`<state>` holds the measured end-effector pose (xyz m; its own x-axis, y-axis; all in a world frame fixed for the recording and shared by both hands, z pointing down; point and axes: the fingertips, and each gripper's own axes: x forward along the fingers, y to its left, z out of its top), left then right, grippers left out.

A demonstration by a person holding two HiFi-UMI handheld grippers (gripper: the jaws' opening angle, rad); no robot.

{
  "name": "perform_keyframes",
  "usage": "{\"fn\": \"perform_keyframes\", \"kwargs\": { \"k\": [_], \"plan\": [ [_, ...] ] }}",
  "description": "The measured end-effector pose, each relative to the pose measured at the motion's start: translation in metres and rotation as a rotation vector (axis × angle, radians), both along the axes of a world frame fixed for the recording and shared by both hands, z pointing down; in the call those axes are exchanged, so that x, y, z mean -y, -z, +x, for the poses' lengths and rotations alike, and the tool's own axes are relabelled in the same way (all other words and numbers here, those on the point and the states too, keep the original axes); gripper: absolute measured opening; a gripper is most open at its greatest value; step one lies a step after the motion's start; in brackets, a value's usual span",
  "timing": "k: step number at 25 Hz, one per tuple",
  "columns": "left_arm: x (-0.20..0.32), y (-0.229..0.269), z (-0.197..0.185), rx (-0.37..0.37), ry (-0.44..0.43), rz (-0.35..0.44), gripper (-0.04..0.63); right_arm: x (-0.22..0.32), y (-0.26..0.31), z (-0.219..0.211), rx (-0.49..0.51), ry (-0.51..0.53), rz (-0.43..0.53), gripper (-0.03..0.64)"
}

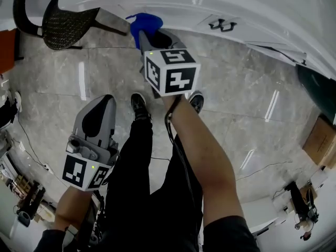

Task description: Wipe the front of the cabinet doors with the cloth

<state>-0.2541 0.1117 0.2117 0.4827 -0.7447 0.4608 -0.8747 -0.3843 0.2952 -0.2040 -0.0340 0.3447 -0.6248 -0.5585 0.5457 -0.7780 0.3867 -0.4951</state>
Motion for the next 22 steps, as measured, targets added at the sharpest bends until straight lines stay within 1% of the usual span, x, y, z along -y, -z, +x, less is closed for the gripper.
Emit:
{"fn": "perform_keyframes", "kwargs": {
  "k": [3, 5, 7, 9, 11, 14, 17, 22],
  "plan": [
    [0.001, -0.003, -0.024, 0.007, 0.005, -0.001, -0.002, 0.008, -0.008, -0.042, 0.023, 0.023, -0.014, 0.058],
    [0.003, -0.005, -0.034, 0.011, 0.003, -0.002, -0.002, 0.016, -0.007, -0.059, 0.046, 0.021, -0.018, 0.057],
    [0.004, -0.009, -0.038, 0.014, 0.002, -0.002, -0.002, 0.023, -0.007, -0.064, 0.068, 0.008, -0.026, 0.058],
    [0.004, -0.014, -0.036, 0.013, 0.003, -0.007, -0.002, 0.029, -0.009, -0.059, 0.087, -0.008, -0.041, 0.057],
    [0.004, -0.018, -0.030, 0.008, 0.014, -0.016, -0.002, 0.036, -0.009, -0.044, 0.110, -0.024, -0.047, 0.058],
    [0.007, -0.020, -0.012, -0.006, 0.032, -0.019, -0.002, 0.044, -0.003, -0.010, 0.119, -0.049, -0.027, 0.058],
    [0.007, -0.024, 0.018, -0.018, 0.024, -0.018, -0.002, 0.045, -0.002, 0.032, 0.084, -0.076, -0.001, 0.058],
    [0.006, -0.027, 0.080, -0.052, -0.008, -0.019, -0.002, 0.043, -0.017, 0.118, 0.025, -0.151, -0.032, 0.058]
  ]
}}
